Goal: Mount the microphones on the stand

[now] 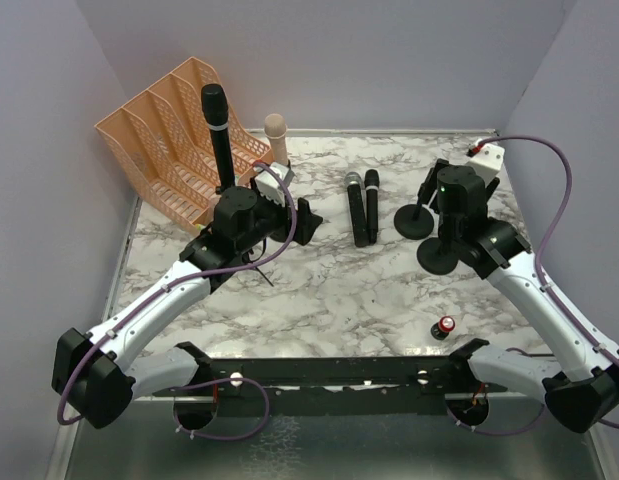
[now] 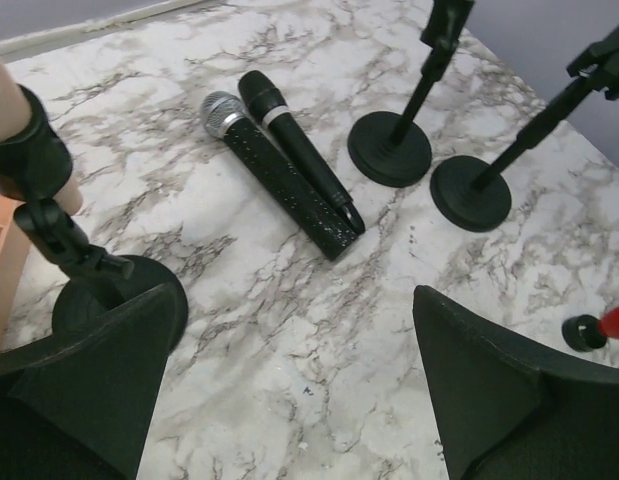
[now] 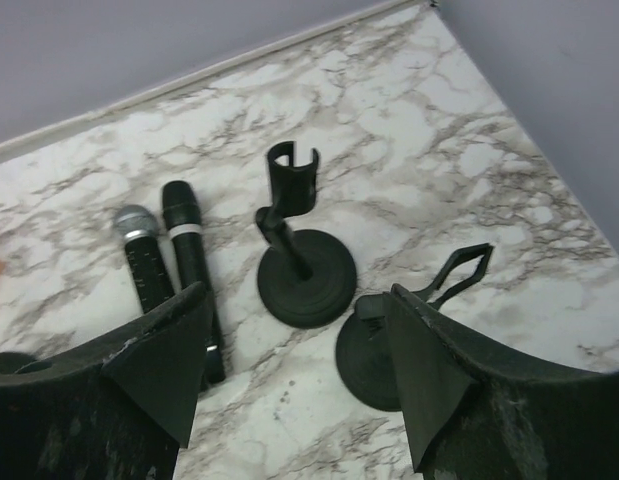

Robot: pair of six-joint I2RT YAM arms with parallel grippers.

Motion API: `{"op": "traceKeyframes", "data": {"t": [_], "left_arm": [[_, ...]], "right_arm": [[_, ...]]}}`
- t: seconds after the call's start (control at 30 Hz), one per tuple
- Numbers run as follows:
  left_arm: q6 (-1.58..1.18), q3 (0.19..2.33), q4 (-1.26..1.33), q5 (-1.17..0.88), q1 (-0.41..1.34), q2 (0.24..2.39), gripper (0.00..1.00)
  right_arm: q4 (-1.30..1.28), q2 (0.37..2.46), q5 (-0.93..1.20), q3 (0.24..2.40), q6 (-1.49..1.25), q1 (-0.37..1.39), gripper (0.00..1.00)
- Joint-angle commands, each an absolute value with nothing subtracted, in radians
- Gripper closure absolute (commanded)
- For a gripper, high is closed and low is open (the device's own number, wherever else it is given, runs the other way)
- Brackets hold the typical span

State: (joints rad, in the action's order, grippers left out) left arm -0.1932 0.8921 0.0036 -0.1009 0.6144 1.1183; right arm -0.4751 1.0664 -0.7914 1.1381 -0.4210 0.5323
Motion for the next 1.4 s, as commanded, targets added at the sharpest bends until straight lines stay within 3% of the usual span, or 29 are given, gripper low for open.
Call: {"op": "traceKeyframes", "data": {"t": [0.0, 0.33, 0.63, 0.97, 1.2, 1.37], "left_arm": [[-0.163, 0.886, 0.026, -0.271, 0.612, 1.080, 0.01], [-0.248, 0.859, 0.107, -0.401, 0.614, 1.127, 0.01], [-0.373, 0.845, 0.140, -0.248, 0.624, 1.198, 0.01], [-0.382, 0.844, 0.104, -0.162, 0.623, 1.242, 0.01], [-0.377, 0.842, 0.140, -0.221, 0.623, 1.267, 0.01], [-0.379, 0.862, 0.132, -0.250, 0.623, 1.287, 0.02]], "right_arm": [[-0.591, 1.093, -0.825, 1.135, -0.431, 0.433, 0.26], [-0.649, 1.028, -0.776, 1.002, -0.558, 0.337, 0.25], [-0.628, 1.047, -0.627, 0.977, -0.615, 0.324, 0.29], [-0.624, 1.002, -0.671, 1.113, -0.523, 0.324, 0.30], [-0.516, 1.020, -0.459, 1.203, -0.350, 0.326, 0.30], [-0.470, 1.147, -0.284, 1.252, -0.299, 0.325, 0.32]]}}
